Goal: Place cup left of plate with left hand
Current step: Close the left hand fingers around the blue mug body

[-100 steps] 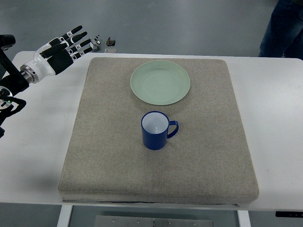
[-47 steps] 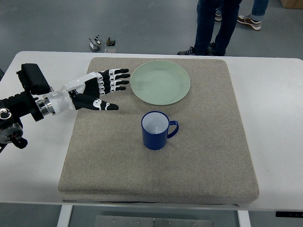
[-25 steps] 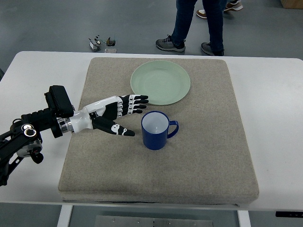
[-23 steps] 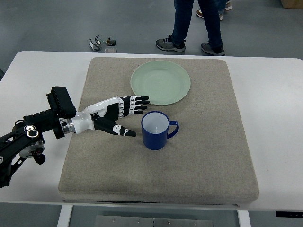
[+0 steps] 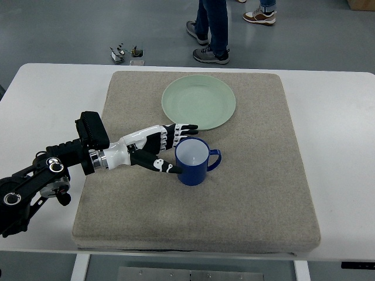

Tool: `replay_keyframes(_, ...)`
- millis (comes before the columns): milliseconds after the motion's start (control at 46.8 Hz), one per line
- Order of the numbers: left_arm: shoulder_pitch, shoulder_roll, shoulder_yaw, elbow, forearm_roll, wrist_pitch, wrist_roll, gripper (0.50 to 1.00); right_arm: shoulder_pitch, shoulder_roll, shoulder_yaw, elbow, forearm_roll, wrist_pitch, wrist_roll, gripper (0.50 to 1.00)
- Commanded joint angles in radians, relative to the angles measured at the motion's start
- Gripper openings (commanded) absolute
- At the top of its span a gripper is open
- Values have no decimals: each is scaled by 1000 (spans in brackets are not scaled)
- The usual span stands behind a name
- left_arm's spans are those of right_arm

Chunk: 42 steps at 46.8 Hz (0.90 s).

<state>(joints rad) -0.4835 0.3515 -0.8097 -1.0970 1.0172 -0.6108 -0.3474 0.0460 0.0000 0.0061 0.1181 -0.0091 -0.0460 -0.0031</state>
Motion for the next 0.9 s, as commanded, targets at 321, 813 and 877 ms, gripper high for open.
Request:
replay_keyframes(321, -17, -25, 7, 3, 0, 0, 2, 996, 0, 0, 0, 0, 0, 0, 0, 934)
replay_keyframes(813, -18, -39, 20, 3, 0, 17, 64, 971, 0, 0, 0, 0, 0, 0, 0, 934)
replay_keyframes(877, -18, -39, 20, 0, 1, 16, 62, 896, 0, 0, 0, 0, 0, 0, 0, 934)
